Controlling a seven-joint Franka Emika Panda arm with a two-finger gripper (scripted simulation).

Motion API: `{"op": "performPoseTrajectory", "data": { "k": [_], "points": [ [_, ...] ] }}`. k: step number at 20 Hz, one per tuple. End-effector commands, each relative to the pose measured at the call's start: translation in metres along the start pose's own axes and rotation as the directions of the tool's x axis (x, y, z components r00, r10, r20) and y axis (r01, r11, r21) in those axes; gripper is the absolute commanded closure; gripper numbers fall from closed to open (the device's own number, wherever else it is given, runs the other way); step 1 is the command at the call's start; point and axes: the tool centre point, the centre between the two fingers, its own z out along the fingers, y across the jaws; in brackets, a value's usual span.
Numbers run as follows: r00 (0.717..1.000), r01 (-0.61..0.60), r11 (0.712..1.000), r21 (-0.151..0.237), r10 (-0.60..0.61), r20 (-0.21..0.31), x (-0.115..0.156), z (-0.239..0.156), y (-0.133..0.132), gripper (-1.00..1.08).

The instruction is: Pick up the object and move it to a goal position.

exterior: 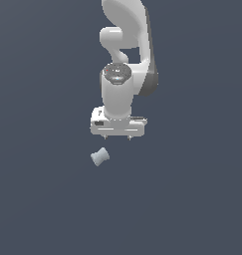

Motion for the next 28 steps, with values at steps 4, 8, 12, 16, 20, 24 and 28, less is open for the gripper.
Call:
{"op": "performPoseTrajectory", "data": {
  "k": [4, 8, 12, 16, 20, 24, 28],
  "points": [
    [1.000, 0.006, 1.000, 0.002, -0.006, -0.008, 0.002, -0.004, -0.001, -0.92],
    [0.999, 0.029, 1.000, 0.008, -0.029, -0.036, 0.008, -0.017, -0.005, -0.92],
    [0.998, 0.044, 0.999, 0.009, -0.044, -0.047, 0.010, -0.023, -0.007, -0.92],
    [0.998, 0.034, 0.999, 0.010, -0.034, -0.044, 0.010, -0.021, -0.006, -0.92],
    [0.999, -0.004, 1.000, 0.013, 0.005, -0.042, 0.011, -0.018, -0.002, -0.92],
    [0.997, -0.070, 0.997, 0.018, 0.070, -0.038, 0.012, -0.011, 0.003, -0.92],
    [0.986, -0.161, 0.987, 0.024, 0.162, -0.032, 0.015, -0.003, 0.011, -0.92]
  ]
}}
